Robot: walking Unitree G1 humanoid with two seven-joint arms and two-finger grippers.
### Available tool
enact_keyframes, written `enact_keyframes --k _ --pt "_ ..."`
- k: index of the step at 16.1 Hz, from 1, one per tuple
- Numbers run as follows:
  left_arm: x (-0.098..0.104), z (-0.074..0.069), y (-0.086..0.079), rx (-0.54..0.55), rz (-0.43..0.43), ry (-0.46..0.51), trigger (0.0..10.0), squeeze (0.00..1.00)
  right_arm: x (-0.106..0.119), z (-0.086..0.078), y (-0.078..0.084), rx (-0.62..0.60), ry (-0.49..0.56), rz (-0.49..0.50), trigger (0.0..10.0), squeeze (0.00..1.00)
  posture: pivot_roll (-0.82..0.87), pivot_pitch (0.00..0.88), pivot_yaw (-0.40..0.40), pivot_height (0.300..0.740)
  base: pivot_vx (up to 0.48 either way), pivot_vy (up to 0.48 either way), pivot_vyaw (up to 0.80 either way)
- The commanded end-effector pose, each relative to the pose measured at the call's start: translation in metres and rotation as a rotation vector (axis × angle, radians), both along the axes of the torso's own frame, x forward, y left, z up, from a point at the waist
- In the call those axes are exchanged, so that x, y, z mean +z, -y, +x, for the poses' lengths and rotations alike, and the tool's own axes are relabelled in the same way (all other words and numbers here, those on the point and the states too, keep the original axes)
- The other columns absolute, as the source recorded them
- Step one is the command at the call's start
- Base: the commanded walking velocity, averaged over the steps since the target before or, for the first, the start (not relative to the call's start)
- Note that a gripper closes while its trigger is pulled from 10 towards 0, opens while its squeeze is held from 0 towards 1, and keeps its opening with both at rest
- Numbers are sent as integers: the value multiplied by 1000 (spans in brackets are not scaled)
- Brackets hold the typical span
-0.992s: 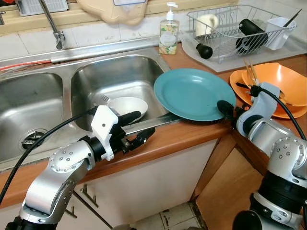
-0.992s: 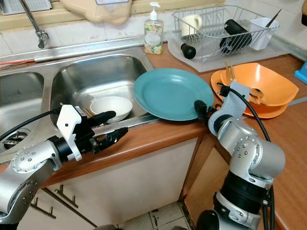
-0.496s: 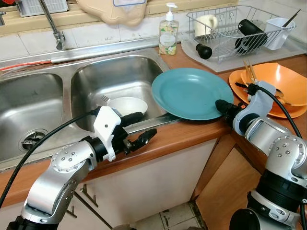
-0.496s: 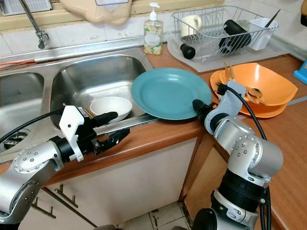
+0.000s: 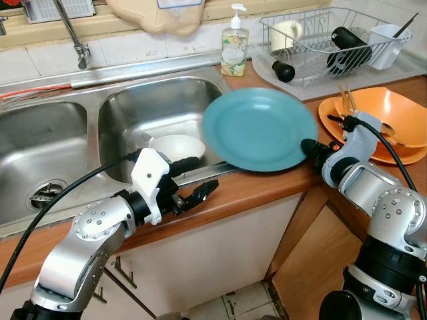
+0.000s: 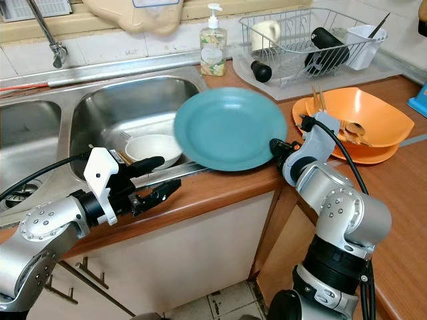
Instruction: Kitchen organization
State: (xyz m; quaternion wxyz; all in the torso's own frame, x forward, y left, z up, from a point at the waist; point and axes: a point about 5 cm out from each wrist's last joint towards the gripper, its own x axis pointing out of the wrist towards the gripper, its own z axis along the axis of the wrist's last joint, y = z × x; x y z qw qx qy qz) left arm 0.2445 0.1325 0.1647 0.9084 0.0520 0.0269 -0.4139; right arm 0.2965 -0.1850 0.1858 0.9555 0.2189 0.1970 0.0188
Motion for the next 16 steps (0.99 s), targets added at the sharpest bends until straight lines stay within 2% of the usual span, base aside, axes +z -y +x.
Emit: enact_keyframes --k 1,8,11,12,13,14,15,16 --pt "3 1 3 -11 16 12 10000 0 3 2 -3 11 18 23 0 0 -16 0 53 740 0 0 0" --pt "2 2 2 5 13 12 10000 0 17 6 -2 -1 95 68 0 0 -18 0 53 740 0 0 0" --pt "3 6 1 29 11 22 10000 0 22 8 -3 -18 126 118 0 0 -18 0 55 740 0 0 0" --pt "4 9 0 49 -2 24 10000 0 24 9 -3 -17 142 134 0 0 -18 0 55 740 0 0 0" --pt "6 15 -2 89 -56 3 10000 0 32 9 -6 11 199 153 0 0 -19 0 58 740 0 0 0" --pt "7 18 -3 105 -103 -22 10000 322 38 9 -9 36 242 162 0 0 -19 0 60 740 0 0 0" --pt "8 20 -3 114 -134 -36 10000 1000 43 9 -11 47 273 177 0 0 -19 0 61 740 0 0 0" --pt "8 22 -3 119 -164 -47 10000 1000 47 9 -13 52 306 188 0 0 -20 0 64 740 0 0 0"
